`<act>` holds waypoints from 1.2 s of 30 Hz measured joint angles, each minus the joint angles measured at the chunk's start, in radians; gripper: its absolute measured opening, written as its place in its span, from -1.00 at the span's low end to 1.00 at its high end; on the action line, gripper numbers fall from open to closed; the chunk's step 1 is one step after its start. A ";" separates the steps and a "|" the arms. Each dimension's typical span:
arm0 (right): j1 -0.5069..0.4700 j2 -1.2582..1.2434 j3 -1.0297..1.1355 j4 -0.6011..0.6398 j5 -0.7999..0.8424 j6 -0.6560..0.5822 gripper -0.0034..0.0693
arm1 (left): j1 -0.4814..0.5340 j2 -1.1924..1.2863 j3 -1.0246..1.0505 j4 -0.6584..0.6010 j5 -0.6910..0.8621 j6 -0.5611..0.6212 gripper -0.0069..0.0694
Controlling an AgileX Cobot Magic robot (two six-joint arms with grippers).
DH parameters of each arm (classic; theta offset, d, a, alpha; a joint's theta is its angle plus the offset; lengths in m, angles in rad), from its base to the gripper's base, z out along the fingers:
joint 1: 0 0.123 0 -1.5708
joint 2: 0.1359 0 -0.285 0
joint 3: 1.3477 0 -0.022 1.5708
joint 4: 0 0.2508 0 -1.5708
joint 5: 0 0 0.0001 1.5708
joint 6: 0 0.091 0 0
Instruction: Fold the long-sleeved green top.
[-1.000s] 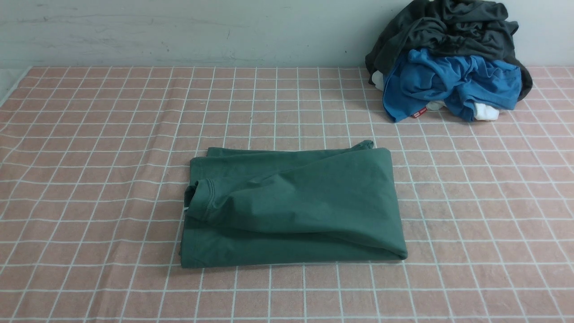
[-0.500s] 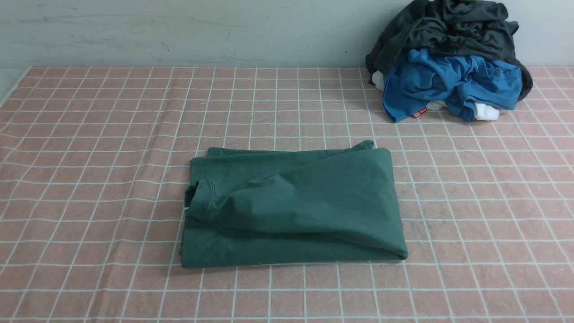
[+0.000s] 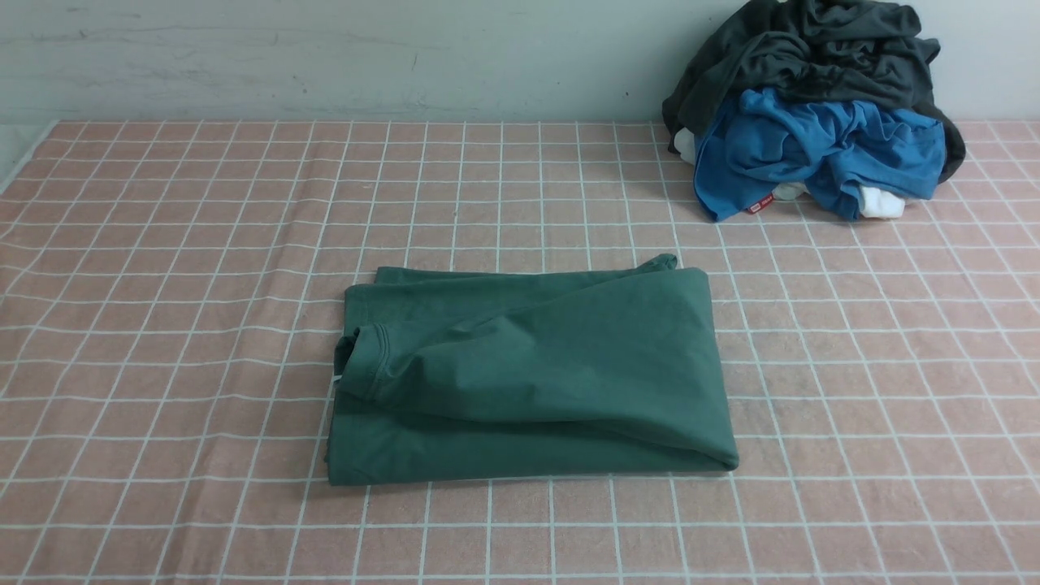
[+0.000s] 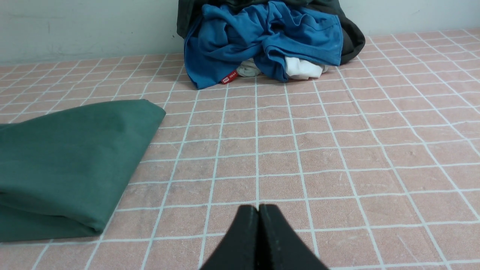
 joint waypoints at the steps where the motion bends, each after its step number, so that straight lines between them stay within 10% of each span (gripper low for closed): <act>1: 0.000 0.000 0.000 0.000 0.000 0.000 -0.94 | 0.009 -0.007 0.024 -0.002 0.004 0.000 -0.83; 36: 0.000 -0.001 0.000 0.001 0.004 0.000 -0.94 | 0.057 -0.010 0.100 -0.034 0.080 -0.042 -0.83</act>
